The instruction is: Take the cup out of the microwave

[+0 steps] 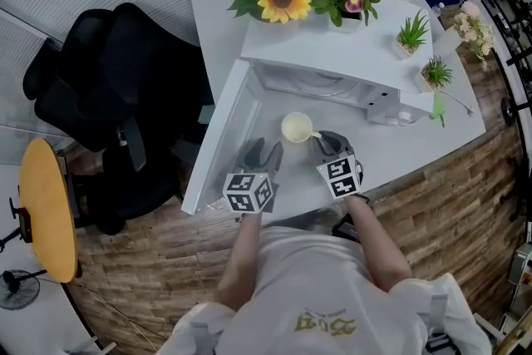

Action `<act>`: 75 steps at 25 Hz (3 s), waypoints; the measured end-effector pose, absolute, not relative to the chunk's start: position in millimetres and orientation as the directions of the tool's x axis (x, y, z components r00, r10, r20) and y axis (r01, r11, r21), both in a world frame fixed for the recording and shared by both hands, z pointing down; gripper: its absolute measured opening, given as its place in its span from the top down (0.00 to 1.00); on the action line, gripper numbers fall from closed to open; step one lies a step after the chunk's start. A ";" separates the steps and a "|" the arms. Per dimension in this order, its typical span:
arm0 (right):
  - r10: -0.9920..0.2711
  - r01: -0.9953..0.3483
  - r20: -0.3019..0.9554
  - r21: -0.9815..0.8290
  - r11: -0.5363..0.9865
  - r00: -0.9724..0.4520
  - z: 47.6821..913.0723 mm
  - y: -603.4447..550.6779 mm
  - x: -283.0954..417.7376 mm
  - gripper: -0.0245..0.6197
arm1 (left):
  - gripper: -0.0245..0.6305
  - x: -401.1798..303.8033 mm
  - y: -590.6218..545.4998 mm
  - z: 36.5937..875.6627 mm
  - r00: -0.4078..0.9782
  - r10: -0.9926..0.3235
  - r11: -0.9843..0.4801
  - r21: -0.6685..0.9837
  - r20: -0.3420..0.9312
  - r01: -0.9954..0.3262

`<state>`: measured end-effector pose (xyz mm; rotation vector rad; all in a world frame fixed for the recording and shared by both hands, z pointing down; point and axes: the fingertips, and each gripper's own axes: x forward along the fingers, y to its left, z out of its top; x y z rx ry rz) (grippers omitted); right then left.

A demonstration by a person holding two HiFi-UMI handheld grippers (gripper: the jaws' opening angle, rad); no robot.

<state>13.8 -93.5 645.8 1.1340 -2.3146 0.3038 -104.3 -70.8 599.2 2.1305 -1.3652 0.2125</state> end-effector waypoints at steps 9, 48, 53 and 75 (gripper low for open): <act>-0.667 -0.791 0.545 0.011 0.612 -0.509 636.6 -84.4 17.8 0.82 | 0.65 -100.9 -68.7 596.7 0.461 -0.778 -0.301 0.390 0.427 -0.870; -0.808 -0.835 0.211 -0.119 0.537 -0.550 508.7 -72.5 24.6 0.94 | 0.93 -93.4 -72.2 502.8 0.422 -0.876 -0.387 0.183 0.233 -0.904; -0.819 -0.849 0.227 -0.093 0.520 -0.527 508.9 -73.2 28.3 0.94 | 0.94 -97.8 -70.9 506.8 0.401 -0.877 -0.363 0.183 0.264 -0.914; -0.822 -0.857 0.257 -0.056 0.513 -0.509 512.5 -75.9 28.0 0.94 | 0.94 -101.1 -73.5 510.5 0.402 -0.874 -0.354 0.211 0.272 -0.911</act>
